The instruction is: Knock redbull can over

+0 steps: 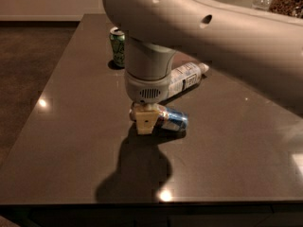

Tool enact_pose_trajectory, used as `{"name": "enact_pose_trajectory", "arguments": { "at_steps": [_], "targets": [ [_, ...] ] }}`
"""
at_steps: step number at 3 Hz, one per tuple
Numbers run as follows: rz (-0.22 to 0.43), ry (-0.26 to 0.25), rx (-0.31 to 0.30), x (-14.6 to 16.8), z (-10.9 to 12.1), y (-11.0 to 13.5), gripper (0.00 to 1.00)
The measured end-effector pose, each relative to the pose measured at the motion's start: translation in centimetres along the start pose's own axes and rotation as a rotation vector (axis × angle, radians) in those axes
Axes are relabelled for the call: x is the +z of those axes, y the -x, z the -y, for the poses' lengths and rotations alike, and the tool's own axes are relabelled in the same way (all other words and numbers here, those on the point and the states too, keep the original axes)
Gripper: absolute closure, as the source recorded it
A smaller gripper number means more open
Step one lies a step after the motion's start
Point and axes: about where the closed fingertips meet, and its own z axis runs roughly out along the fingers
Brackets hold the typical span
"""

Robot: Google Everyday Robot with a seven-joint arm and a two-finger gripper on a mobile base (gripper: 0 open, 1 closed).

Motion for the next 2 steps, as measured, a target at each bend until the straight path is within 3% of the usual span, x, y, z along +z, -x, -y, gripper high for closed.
{"name": "enact_pose_trajectory", "arguments": {
  "at_steps": [1,2],
  "targets": [
    [0.001,-0.005,-0.001,-0.11,-0.01,0.04,0.00],
    [0.001,-0.005,-0.001,-0.11,-0.01,0.05,0.00]
  ]
}}
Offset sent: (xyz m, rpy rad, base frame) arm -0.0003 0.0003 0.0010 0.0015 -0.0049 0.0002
